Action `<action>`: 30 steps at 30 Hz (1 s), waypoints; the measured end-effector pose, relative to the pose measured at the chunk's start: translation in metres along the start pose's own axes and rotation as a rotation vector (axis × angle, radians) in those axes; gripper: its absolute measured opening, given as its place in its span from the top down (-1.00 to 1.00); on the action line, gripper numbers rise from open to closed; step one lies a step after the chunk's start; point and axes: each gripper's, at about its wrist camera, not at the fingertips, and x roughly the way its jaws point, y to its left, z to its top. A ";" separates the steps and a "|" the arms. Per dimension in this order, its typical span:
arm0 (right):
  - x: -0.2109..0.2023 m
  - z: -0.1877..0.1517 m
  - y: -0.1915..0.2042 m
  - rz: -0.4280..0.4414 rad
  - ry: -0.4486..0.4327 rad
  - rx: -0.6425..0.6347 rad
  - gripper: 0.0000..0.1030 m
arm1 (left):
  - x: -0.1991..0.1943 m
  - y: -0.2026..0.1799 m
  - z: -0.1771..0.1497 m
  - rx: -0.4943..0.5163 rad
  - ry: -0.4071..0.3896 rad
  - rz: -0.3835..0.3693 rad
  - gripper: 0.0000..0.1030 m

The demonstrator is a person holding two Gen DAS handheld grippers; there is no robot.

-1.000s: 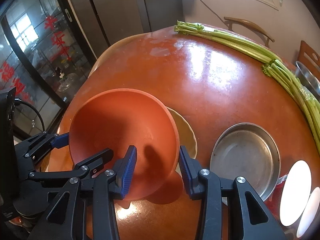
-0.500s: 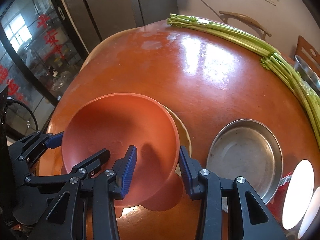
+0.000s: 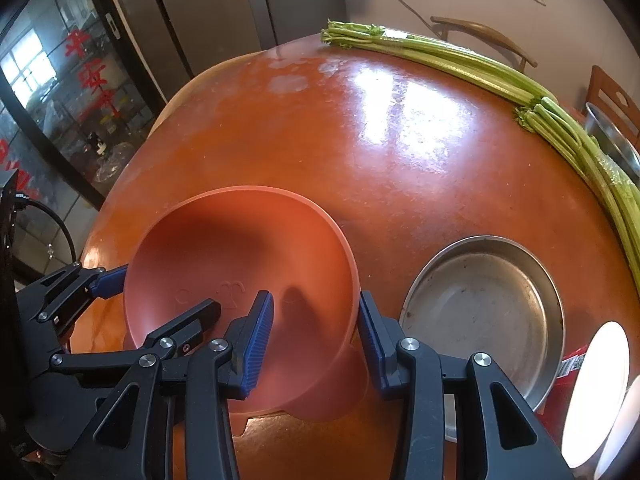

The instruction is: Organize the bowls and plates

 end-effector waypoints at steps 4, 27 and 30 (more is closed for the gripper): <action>-0.001 -0.001 -0.001 0.004 0.003 -0.002 0.13 | -0.003 0.003 -0.001 -0.003 -0.001 -0.005 -0.27; -0.004 -0.010 0.002 0.031 0.021 0.005 0.13 | -0.009 0.038 -0.013 -0.113 0.019 -0.032 -0.28; -0.005 -0.012 0.004 0.045 0.025 0.005 0.13 | -0.004 0.037 -0.010 -0.105 0.020 -0.039 -0.28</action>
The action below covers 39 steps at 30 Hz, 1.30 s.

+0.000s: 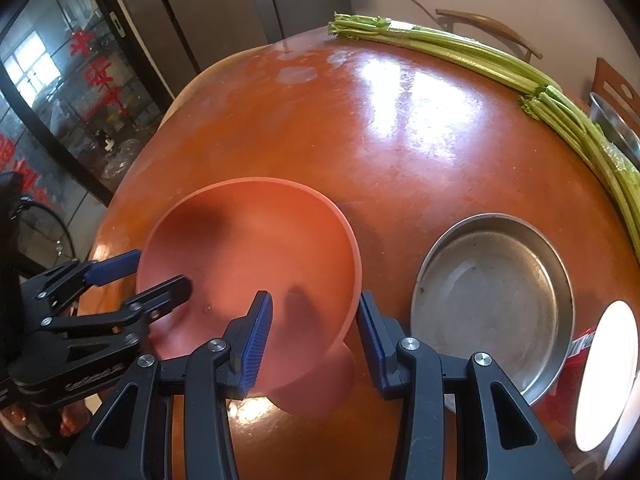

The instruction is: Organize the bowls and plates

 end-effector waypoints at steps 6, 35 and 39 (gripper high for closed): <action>0.000 -0.005 -0.001 0.020 0.005 0.021 0.13 | 0.004 -0.004 0.003 0.017 -0.001 -0.012 -0.28; -0.082 -0.025 -0.016 0.010 -0.228 0.099 0.03 | -0.060 -0.041 0.009 0.108 -0.142 0.032 -0.28; -0.096 -0.032 -0.024 0.007 -0.260 0.125 0.01 | -0.070 -0.057 0.012 0.144 -0.163 0.026 -0.28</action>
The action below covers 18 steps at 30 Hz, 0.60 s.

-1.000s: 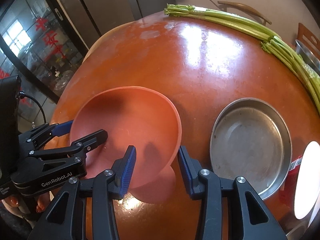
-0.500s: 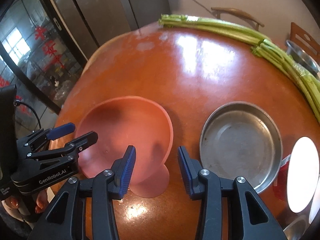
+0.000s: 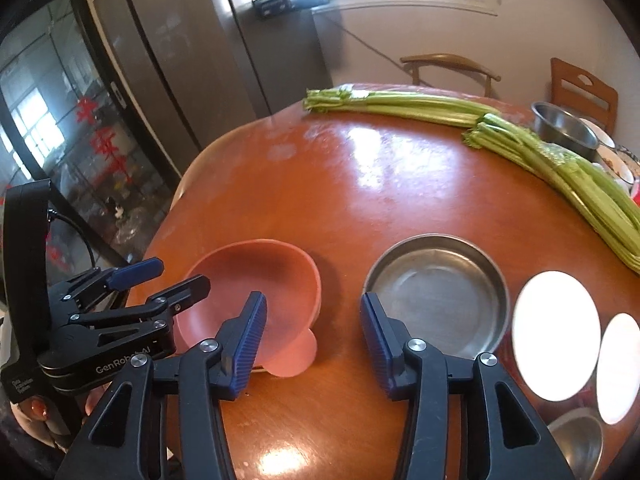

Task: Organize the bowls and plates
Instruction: 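Withdraw the left gripper from the pink bowl toward the steel tray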

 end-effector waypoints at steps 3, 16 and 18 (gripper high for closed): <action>-0.011 -0.003 -0.009 -0.001 -0.025 0.023 -0.01 | -0.006 -0.013 0.006 0.026 -0.014 -0.004 -0.28; -0.056 -0.009 -0.050 -0.058 -0.123 0.100 -0.03 | -0.029 -0.062 0.021 0.112 -0.063 -0.032 -0.28; -0.062 -0.012 -0.057 -0.061 -0.129 0.118 -0.04 | -0.030 -0.069 0.022 0.129 -0.066 -0.032 -0.28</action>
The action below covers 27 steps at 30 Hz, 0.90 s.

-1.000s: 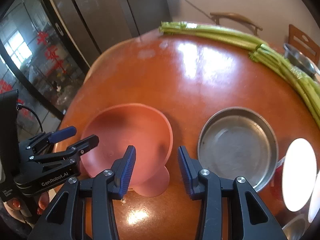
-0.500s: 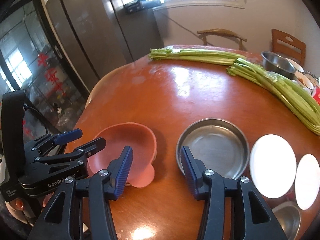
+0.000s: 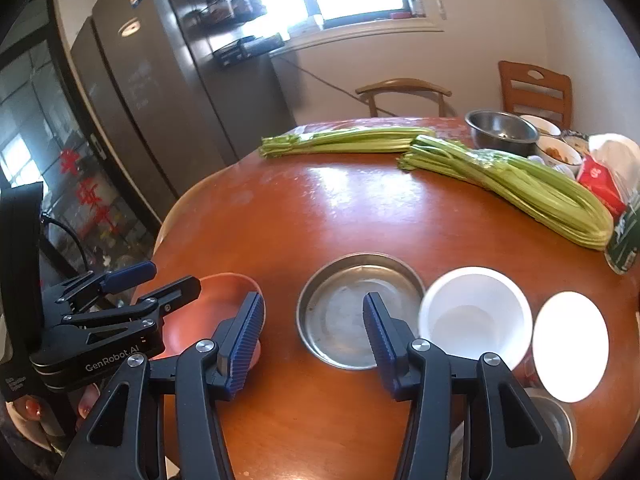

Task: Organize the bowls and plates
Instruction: 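Withdraw the left gripper from the pink bowl toward the steel tray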

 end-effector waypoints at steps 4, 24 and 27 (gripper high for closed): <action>-0.007 -0.003 -0.010 -0.003 -0.008 0.028 -0.04 | 0.001 -0.013 0.007 0.033 -0.004 -0.008 -0.28; 0.024 -0.036 -0.032 -0.021 0.109 0.163 -0.04 | 0.061 -0.046 0.029 0.136 0.104 -0.055 -0.28; 0.035 -0.042 -0.031 -0.015 0.143 0.170 -0.04 | 0.078 -0.050 0.030 0.150 0.139 -0.063 -0.28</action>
